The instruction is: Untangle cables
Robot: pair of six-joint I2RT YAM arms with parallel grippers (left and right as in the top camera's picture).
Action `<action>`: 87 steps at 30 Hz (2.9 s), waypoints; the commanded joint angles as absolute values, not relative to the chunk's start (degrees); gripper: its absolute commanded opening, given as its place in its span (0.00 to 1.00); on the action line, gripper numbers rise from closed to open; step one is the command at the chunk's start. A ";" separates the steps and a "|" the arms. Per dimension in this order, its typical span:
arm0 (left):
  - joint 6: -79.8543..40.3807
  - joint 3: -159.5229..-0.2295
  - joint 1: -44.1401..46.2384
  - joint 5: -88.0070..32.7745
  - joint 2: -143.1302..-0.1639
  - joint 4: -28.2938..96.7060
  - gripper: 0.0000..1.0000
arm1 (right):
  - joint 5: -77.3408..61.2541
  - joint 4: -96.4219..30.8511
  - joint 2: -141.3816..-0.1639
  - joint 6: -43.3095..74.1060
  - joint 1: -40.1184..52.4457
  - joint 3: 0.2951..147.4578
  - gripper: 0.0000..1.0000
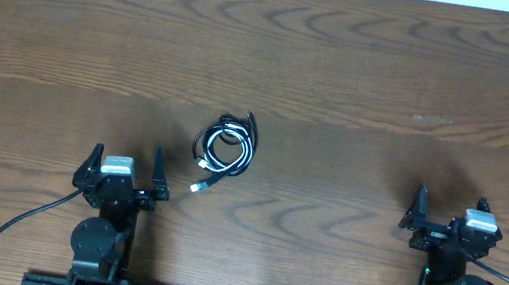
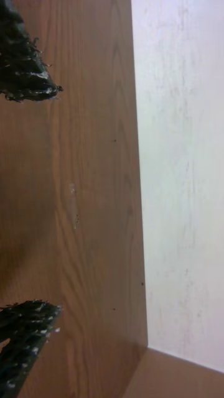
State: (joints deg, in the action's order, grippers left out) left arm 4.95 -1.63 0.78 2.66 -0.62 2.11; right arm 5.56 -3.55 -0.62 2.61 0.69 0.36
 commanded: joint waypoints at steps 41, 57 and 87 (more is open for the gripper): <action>-11.66 -61.01 0.95 -29.41 -47.42 37.74 0.98 | 5.45 -3.73 -0.34 3.38 1.17 0.30 0.99; -3.88 -82.48 0.95 -29.36 -84.33 59.00 0.96 | 5.45 -3.73 -0.34 3.38 1.17 0.30 0.99; -13.04 -80.68 8.86 -17.26 -110.61 53.78 0.09 | 5.45 -3.73 -0.34 3.38 1.17 0.30 0.99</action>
State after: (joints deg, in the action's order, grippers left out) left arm -10.28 -81.08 7.79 -19.03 -107.98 54.54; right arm 5.56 -3.57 -0.62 2.61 0.69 0.36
